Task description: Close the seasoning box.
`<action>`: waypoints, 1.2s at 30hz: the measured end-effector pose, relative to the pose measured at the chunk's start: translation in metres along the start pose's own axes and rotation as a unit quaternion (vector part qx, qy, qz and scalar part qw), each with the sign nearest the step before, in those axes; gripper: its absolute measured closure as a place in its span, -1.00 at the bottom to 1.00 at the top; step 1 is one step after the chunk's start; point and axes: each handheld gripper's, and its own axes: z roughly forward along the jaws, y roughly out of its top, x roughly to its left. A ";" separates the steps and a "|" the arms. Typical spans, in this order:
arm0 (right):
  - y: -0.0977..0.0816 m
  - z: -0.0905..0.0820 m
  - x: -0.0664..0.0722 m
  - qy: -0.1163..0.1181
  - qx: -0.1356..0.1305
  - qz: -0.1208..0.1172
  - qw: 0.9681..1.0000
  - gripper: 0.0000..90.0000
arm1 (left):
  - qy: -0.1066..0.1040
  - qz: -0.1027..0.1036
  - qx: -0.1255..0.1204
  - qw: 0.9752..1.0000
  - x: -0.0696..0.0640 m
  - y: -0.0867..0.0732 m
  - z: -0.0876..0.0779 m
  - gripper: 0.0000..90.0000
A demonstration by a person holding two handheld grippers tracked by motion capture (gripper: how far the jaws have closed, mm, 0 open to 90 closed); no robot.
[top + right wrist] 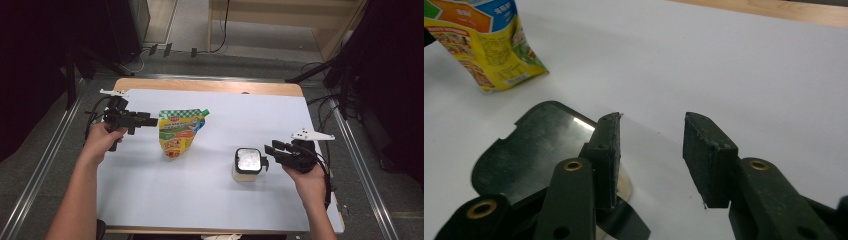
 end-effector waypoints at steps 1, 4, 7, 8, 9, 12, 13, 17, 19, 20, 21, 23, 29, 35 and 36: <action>-0.001 0.000 -0.002 -0.002 -0.003 -0.001 1.000 0.32 | -0.001 0.000 0.000 1.000 0.000 0.000 0.000 -0.20; -0.004 -0.001 -0.008 -0.009 -0.008 -0.001 1.000 0.27 | -0.002 0.001 0.000 1.000 0.000 0.000 0.000 -0.20; -0.008 -0.001 -0.014 -0.017 -0.008 0.005 1.000 0.21 | 0.000 0.002 0.002 1.000 0.000 0.000 0.000 -0.20; -0.009 -0.001 -0.016 -0.018 -0.008 0.007 1.000 0.19 | 0.000 0.002 0.001 1.000 0.000 0.000 0.000 -0.20; -0.009 -0.001 -0.018 -0.019 -0.009 0.010 1.000 0.16 | 0.000 0.002 0.002 1.000 0.001 0.000 0.000 -0.20; -0.011 0.000 -0.021 -0.024 -0.009 0.013 1.000 0.13 | -0.001 0.001 0.001 1.000 0.001 -0.001 0.001 -0.20; -0.012 0.001 -0.022 -0.024 -0.009 0.012 1.000 0.13 | -0.001 0.001 0.002 1.000 0.001 -0.001 0.001 -0.20; -0.015 0.004 -0.025 -0.029 -0.010 0.011 0.999 0.05 | 0.000 0.002 0.004 1.000 0.001 -0.001 0.001 -0.20; -0.017 0.007 -0.027 -0.029 -0.010 0.015 0.999 0.00 | 0.000 0.003 0.005 1.000 0.001 -0.001 0.002 -0.20; -0.018 0.007 -0.028 -0.028 -0.010 0.018 0.999 0.00 | 0.001 0.003 0.006 1.000 0.001 -0.001 0.002 -0.20; -0.018 0.008 -0.029 -0.025 -0.010 0.020 0.999 0.00 | 0.002 0.002 0.006 1.000 0.001 -0.001 0.002 -0.20; -0.020 0.010 -0.030 -0.025 -0.006 0.021 0.999 0.00 | 0.001 0.002 0.007 1.000 0.002 -0.001 0.003 -0.20; -0.023 0.014 -0.033 -0.029 -0.006 0.022 0.999 -0.01 | 0.001 0.000 0.008 1.000 0.003 -0.002 0.002 -0.20; -0.025 0.016 -0.034 -0.031 -0.007 0.024 0.999 -0.05 | 0.001 0.000 0.008 1.000 0.004 -0.002 0.003 -0.20; -0.025 0.017 -0.034 -0.033 -0.005 0.023 0.999 -0.06 | 0.002 0.001 0.009 1.000 0.004 -0.002 0.003 -0.20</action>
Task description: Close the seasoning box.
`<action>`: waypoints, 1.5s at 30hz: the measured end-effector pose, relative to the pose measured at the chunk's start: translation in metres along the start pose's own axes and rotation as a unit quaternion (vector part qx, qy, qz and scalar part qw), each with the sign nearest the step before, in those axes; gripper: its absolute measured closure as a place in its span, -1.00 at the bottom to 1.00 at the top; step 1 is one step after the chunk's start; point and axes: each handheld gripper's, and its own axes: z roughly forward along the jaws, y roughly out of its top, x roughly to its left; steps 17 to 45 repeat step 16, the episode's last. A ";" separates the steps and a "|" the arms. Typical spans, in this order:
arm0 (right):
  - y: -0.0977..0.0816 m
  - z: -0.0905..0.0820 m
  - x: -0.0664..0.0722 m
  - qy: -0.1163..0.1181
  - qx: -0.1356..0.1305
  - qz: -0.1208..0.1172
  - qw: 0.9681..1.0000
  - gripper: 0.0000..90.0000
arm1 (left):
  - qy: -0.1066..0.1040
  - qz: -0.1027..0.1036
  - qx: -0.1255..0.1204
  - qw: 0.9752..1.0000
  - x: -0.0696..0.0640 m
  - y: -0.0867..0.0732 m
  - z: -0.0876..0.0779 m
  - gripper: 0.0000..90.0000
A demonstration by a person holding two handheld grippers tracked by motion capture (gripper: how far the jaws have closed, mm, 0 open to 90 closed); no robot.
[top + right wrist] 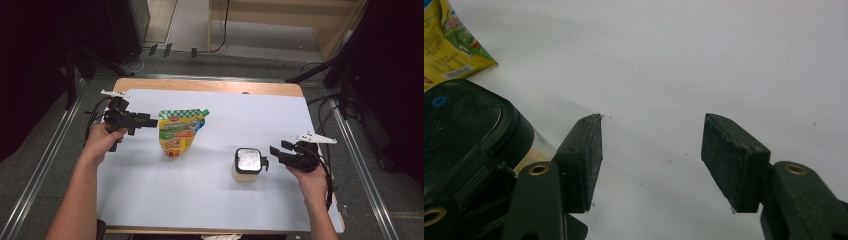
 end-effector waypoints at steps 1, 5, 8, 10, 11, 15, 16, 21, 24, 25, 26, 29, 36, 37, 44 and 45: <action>0.000 0.001 0.000 0.000 0.000 0.001 1.000 -0.06 | 0.000 -0.001 0.000 1.000 0.000 0.000 0.000 -0.20; -0.001 0.002 0.001 -0.003 0.001 -0.001 1.000 -0.08 | 0.000 -0.004 0.000 1.000 0.001 0.000 0.000 -0.20; -0.001 0.002 0.001 -0.005 0.002 -0.001 1.000 -0.10 | 0.001 -0.003 0.002 1.000 0.001 -0.001 0.001 -0.20; -0.001 0.003 0.001 -0.006 0.002 -0.002 1.000 -0.12 | -0.002 -0.005 0.000 1.000 0.002 -0.001 0.001 -0.21; -0.001 0.003 0.001 -0.006 0.002 -0.003 1.000 -0.12 | -0.003 -0.007 -0.002 1.000 0.002 0.000 0.001 -0.22; -0.001 0.003 0.001 -0.009 0.001 -0.003 1.000 -0.13 | -0.009 -0.012 -0.009 1.000 0.003 -0.001 -0.001 -0.25; -0.001 0.003 0.001 -0.008 0.000 -0.003 1.000 -0.13 | -0.008 -0.012 -0.011 1.000 0.004 -0.001 -0.001 -0.26; -0.001 0.003 0.001 -0.008 0.000 -0.003 1.000 -0.13 | -0.008 -0.012 -0.011 1.000 0.004 -0.001 -0.001 -0.26; -0.001 0.003 0.001 -0.008 0.000 -0.003 1.000 -0.13 | -0.008 -0.012 -0.011 1.000 0.004 -0.001 -0.001 -0.26; -0.001 0.003 0.001 -0.008 0.000 -0.003 1.000 -0.13 | -0.008 -0.012 -0.011 1.000 0.004 -0.001 -0.001 -0.26; -0.001 0.003 0.001 -0.008 0.000 -0.003 1.000 -0.13 | -0.008 -0.012 -0.011 1.000 0.004 -0.001 -0.001 -0.26; -0.001 0.003 0.001 -0.008 0.000 -0.003 1.000 -0.13 | -0.008 -0.012 -0.011 1.000 0.004 -0.001 -0.001 -0.26; -0.001 0.003 0.001 -0.008 0.000 -0.003 1.000 -0.13 | -0.008 -0.012 -0.011 1.000 0.004 -0.001 -0.001 -0.26; -0.001 0.003 0.001 -0.008 0.000 -0.003 1.000 -0.13 | -0.008 -0.012 -0.011 1.000 0.004 -0.001 -0.001 -0.26; -0.001 0.003 0.001 -0.008 0.000 -0.003 1.000 -0.13 | -0.008 -0.012 -0.011 1.000 0.004 -0.001 -0.001 -0.26; -0.001 0.003 0.001 -0.008 0.000 -0.003 1.000 -0.13 | -0.008 -0.012 -0.011 1.000 0.004 -0.001 -0.001 -0.26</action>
